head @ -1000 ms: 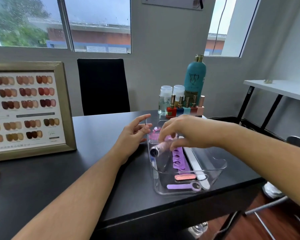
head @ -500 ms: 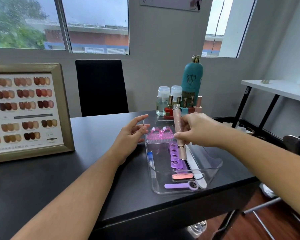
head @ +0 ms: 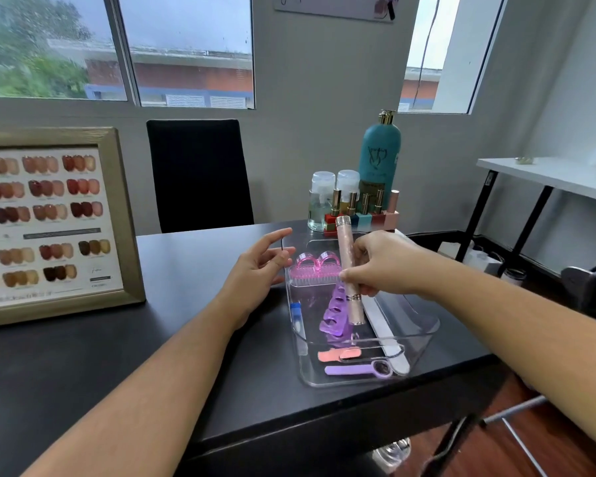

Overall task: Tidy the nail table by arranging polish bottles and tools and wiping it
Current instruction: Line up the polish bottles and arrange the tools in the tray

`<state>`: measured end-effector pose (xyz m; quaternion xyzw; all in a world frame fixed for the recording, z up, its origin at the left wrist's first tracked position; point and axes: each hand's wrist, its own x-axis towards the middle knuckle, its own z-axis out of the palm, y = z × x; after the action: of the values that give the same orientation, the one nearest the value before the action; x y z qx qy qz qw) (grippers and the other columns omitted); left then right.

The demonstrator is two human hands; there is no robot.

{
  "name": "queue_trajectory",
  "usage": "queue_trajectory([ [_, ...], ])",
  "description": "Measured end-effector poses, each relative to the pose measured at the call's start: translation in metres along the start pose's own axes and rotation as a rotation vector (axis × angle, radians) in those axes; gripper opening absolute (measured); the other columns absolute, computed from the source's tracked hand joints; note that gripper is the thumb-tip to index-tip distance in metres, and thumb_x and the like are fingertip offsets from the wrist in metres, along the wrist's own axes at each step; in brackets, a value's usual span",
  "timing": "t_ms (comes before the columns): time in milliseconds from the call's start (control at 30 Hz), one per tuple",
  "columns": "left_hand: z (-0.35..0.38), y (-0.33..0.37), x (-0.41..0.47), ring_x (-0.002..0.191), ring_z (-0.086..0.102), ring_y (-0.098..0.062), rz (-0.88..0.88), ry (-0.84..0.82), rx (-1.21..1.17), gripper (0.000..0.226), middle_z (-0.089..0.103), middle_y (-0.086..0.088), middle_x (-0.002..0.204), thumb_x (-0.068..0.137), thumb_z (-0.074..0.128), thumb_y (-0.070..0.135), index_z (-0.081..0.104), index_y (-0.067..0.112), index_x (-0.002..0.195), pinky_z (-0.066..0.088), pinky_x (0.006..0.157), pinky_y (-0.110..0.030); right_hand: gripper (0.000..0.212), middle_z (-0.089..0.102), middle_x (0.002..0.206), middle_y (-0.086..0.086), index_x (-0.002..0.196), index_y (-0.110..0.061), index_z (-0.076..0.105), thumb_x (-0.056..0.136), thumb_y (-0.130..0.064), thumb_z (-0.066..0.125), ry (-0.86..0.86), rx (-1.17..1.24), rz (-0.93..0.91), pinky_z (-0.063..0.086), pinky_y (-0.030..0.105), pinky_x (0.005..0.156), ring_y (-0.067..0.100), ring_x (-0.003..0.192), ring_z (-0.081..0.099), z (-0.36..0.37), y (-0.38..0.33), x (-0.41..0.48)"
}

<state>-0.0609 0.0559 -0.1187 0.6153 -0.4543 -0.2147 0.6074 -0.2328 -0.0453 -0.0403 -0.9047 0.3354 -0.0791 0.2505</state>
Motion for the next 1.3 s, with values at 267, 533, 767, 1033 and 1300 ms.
queue_trajectory([
  [267,0.002,0.002,0.000,0.112,0.058,-0.016,0.002,0.005,0.018,0.037,0.060,-0.002,0.123,0.096,0.045,0.022,0.046,0.032,0.132,0.049,0.086,-0.023,0.018,0.070,0.067,0.009,0.071,-0.011,0.055,0.083,-0.017,0.066,0.040,0.016,0.055,0.050,0.018,0.046,0.007,0.046,0.062,-0.005,0.008,0.000],
  [533,0.002,0.003,-0.001,0.111,0.058,-0.014,0.005,0.007,0.028,0.037,0.060,0.000,0.122,0.096,0.045,0.023,0.045,0.032,0.133,0.049,0.084,-0.021,0.048,0.062,0.068,0.013,0.121,-0.001,0.040,0.081,-0.002,0.066,-0.133,0.155,0.114,0.053,0.025,0.047,0.016,0.046,0.058,0.009,-0.008,-0.005],
  [767,0.002,0.004,0.000,0.109,0.058,-0.013,0.007,0.001,0.034,0.037,0.060,0.003,0.118,0.096,0.045,0.023,0.046,0.033,0.131,0.049,0.079,-0.015,0.086,0.067,0.068,0.008,0.145,-0.013,0.010,0.080,-0.008,0.066,-0.196,-0.120,0.109,0.059,0.031,0.051,0.020,0.052,0.069,0.008,-0.004,-0.008],
  [1033,0.001,0.003,-0.001,0.105,0.060,-0.008,0.002,-0.002,0.021,0.036,0.062,0.006,0.113,0.096,0.046,0.022,0.046,0.033,0.131,0.050,0.073,-0.012,0.046,0.050,0.066,-0.012,0.119,-0.027,0.058,0.077,-0.017,0.074,-0.145,-0.467,-0.230,0.039,0.019,0.051,0.002,0.059,0.049,0.000,-0.004,-0.004],
  [1300,0.002,0.004,-0.002,0.105,0.060,-0.008,0.002,-0.005,0.010,0.037,0.063,0.007,0.111,0.096,0.047,0.021,0.048,0.032,0.131,0.050,0.073,-0.012,0.038,0.041,0.089,-0.015,0.110,-0.037,0.066,0.078,-0.019,0.073,-0.403,-0.713,-0.482,0.034,0.018,0.064,0.008,0.091,0.042,0.004,-0.017,0.010],
])
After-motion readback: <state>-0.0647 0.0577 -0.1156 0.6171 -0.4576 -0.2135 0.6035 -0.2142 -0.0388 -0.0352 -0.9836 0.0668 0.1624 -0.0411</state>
